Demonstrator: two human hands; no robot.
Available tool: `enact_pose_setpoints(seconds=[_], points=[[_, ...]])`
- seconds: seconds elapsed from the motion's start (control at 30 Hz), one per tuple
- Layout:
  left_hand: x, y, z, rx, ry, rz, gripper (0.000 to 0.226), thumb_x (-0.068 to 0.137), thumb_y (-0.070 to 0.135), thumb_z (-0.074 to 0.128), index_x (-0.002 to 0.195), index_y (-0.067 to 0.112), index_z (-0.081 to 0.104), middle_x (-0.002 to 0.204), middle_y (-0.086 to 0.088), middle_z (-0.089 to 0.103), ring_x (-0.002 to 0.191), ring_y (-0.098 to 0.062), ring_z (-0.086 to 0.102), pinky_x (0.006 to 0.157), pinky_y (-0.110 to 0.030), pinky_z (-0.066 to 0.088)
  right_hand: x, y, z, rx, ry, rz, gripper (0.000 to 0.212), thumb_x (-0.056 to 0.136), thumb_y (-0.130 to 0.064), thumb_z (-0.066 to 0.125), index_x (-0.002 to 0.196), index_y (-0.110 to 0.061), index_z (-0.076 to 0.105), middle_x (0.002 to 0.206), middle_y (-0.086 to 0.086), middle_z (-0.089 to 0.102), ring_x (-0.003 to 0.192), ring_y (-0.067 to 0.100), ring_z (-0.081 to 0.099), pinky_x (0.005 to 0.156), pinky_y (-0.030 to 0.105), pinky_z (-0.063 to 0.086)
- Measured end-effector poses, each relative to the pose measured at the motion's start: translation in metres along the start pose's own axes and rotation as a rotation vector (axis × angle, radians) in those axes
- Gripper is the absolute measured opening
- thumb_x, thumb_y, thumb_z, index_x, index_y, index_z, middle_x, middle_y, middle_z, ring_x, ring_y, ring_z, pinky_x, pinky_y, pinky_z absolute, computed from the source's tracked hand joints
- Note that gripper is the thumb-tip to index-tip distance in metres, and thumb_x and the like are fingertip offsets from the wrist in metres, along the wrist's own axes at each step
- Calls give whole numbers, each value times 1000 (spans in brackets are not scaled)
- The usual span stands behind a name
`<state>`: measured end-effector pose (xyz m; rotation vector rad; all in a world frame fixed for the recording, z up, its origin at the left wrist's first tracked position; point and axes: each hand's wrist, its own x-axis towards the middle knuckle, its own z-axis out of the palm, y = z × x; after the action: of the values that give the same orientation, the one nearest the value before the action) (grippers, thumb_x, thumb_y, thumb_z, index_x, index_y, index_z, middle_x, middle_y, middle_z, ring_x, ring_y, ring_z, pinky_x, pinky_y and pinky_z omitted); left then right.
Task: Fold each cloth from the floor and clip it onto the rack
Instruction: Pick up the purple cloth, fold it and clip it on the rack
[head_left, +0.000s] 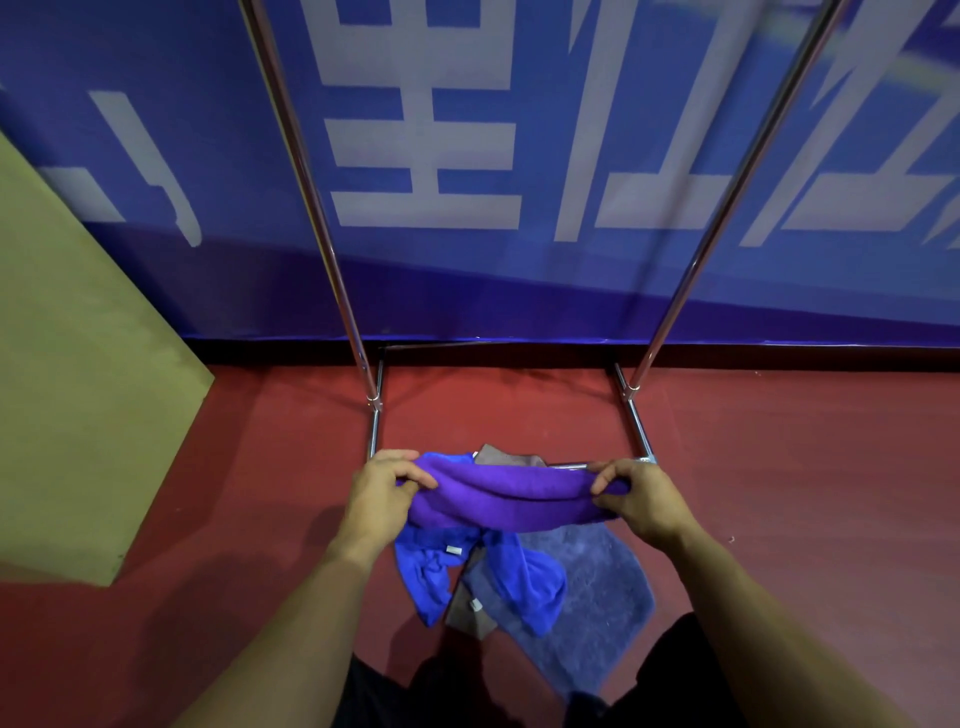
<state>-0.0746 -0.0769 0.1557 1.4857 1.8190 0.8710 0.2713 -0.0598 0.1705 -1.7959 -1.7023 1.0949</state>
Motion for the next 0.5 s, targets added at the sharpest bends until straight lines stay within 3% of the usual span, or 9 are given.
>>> enact_pose_setpoints(seconds=[0.13,0.2,0.27,0.33,0.4,0.5], points=[[-1,-4,-1,120,-16,27,59,81,-21,48,70,28,79,113,0,61,102,-11,59,92,-1,34,-2,-4,-2,-48,7,-1,32,81,14,64,67,-14,69,107,-2,73,89,-4,65,73,-1,42],[0,-6,1,145,-31,18,57,80,-22,43,75,19,82,112,-2,61,100,-15,60,92,-6,38,-1,-2,-3,-57,1,-20,32,85,15,59,70,-10,74,95,-5,73,71,-16,61,65,1,41],[0,-5,3,172,-42,5,53,84,-21,43,82,15,82,109,-2,61,98,-17,62,90,-4,38,0,3,-2,-71,-17,-29,36,89,13,57,76,-13,78,84,-4,73,62,-11,59,60,6,42],[0,-3,3,195,-39,5,45,88,-16,48,92,12,82,105,0,61,96,-16,61,84,5,32,0,2,0,-82,-25,-56,36,92,8,58,84,-18,81,88,-6,72,72,-13,62,68,5,44],[-1,0,2,163,-26,-7,36,92,-9,54,96,15,81,99,4,61,94,-14,62,81,4,31,0,-1,0,-83,-21,-83,30,92,3,62,91,-21,81,94,-6,74,83,-8,66,76,5,45],[-4,7,0,95,-10,-10,22,88,6,70,95,25,80,93,13,62,95,-11,60,85,-7,36,1,-1,0,-86,22,-65,23,81,-14,79,90,-34,79,95,-5,77,91,11,71,89,25,53]])
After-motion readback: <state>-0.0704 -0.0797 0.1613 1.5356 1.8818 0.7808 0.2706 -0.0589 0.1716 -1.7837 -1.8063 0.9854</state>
